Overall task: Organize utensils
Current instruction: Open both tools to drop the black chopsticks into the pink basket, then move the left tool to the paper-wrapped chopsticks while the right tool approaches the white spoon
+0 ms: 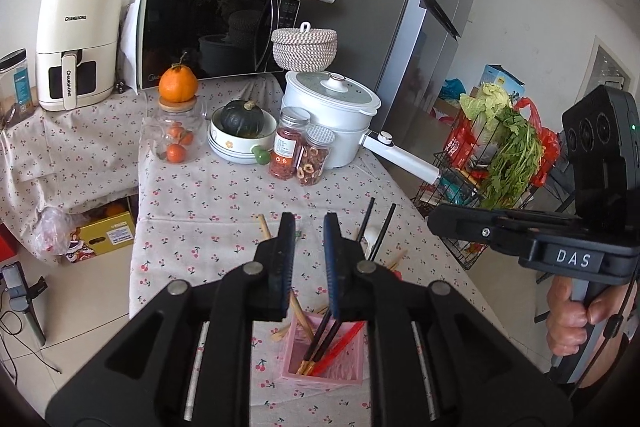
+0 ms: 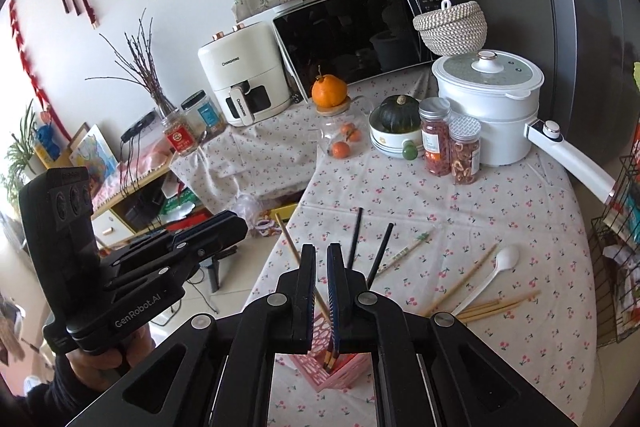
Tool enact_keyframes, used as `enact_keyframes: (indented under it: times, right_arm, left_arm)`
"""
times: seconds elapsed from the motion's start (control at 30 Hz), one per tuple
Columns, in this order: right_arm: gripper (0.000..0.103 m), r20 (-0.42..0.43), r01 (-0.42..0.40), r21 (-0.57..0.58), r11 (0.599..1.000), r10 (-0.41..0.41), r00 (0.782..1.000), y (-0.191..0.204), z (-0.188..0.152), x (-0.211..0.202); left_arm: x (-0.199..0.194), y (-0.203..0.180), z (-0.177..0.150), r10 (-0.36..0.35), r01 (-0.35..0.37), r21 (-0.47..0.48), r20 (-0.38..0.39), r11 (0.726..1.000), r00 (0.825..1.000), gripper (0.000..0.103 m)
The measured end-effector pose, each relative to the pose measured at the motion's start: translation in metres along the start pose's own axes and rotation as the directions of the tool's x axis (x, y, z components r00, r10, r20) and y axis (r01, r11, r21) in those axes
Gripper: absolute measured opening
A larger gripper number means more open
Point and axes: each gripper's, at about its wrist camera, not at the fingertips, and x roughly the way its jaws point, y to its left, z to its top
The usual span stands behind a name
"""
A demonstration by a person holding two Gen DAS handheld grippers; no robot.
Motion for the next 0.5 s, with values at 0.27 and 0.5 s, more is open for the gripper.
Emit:
enact_keyframes:
  times: [0.27,0.5]
  right_arm:
    - [0.014,0.037,-0.004,0.030,1.000,0.003,0.999,-0.008,0.005,-0.016]
    - [0.021,0.060,0.000,0.074,0.997,-0.004,0.998,-0.024,0.009,-0.027]
  left_arm:
    - [-0.006,0.007,0.002,0.015,-0.015,-0.014,0.011,1.000,1.000,0.022]
    - [-0.016,0.018,0.006,0.027,-0.025,-0.054,0.044,0.998,0.999,0.039]
